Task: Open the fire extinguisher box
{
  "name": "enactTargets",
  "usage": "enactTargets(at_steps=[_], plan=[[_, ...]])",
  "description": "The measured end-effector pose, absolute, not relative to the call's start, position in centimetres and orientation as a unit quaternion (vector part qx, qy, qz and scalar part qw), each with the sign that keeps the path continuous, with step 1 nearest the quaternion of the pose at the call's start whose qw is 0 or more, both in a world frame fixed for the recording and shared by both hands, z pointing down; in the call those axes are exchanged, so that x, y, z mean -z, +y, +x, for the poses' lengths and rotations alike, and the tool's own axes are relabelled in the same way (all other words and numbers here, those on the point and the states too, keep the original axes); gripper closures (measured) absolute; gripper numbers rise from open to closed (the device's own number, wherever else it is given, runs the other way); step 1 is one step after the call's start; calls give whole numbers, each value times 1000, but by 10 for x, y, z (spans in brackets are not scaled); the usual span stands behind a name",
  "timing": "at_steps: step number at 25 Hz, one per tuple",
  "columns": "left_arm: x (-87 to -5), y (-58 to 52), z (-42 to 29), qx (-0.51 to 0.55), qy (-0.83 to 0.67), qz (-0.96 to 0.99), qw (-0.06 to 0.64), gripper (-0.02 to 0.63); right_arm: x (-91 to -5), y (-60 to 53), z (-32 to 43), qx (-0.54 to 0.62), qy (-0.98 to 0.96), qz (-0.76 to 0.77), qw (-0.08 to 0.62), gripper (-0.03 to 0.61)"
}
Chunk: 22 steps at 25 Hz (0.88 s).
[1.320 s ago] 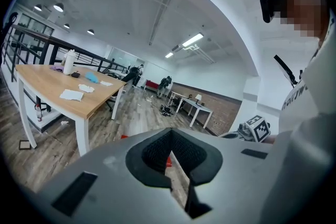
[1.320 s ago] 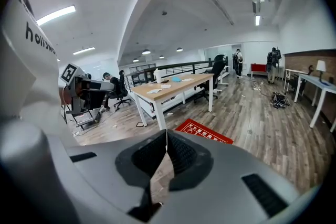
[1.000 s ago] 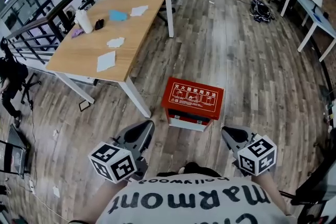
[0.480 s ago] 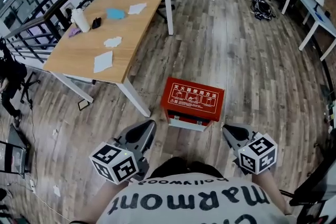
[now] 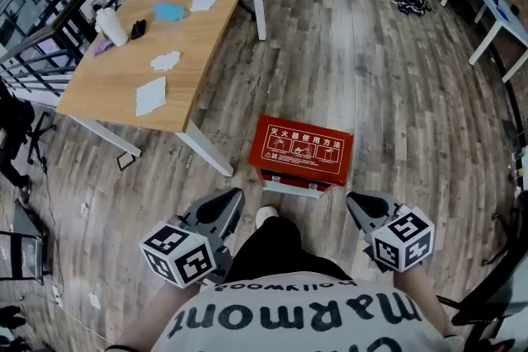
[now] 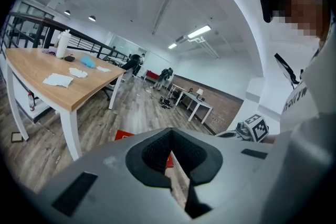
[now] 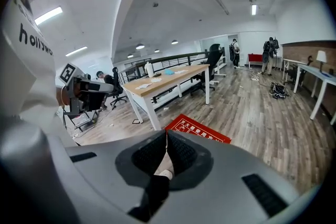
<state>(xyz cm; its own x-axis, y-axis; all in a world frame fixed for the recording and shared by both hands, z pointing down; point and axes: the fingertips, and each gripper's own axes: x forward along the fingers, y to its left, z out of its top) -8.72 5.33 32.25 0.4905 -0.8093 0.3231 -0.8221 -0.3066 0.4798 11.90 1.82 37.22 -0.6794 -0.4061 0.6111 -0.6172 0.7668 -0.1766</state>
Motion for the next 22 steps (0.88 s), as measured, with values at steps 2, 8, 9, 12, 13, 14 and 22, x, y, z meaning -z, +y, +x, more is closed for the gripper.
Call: enactTargets(at_steps=[2, 8, 9, 12, 13, 14, 22], plan=[[-319, 37, -92, -10, -500, 813, 297, 607, -374, 11, 115, -193, -895, 288, 281, 569], [-329, 7, -106, -13, -492, 818, 297, 607, -396, 3, 106, -221, -884, 292, 291, 569], [-335, 3, -107, -14, -489, 818, 302, 607, -402, 3, 104, -227, -883, 289, 292, 569], [-354, -7, -106, -3, -477, 823, 310, 607, -414, -3, 99, -251, -883, 286, 274, 569], [-361, -11, -104, 3, -469, 826, 313, 607, -417, -7, 97, -263, -883, 291, 258, 569], [-367, -14, -101, 9, -458, 831, 316, 607, -418, -13, 96, -278, -883, 296, 237, 568], [-439, -34, -71, 14, -371, 863, 341, 606, -473, -30, 86, -379, -866, 283, 162, 455]])
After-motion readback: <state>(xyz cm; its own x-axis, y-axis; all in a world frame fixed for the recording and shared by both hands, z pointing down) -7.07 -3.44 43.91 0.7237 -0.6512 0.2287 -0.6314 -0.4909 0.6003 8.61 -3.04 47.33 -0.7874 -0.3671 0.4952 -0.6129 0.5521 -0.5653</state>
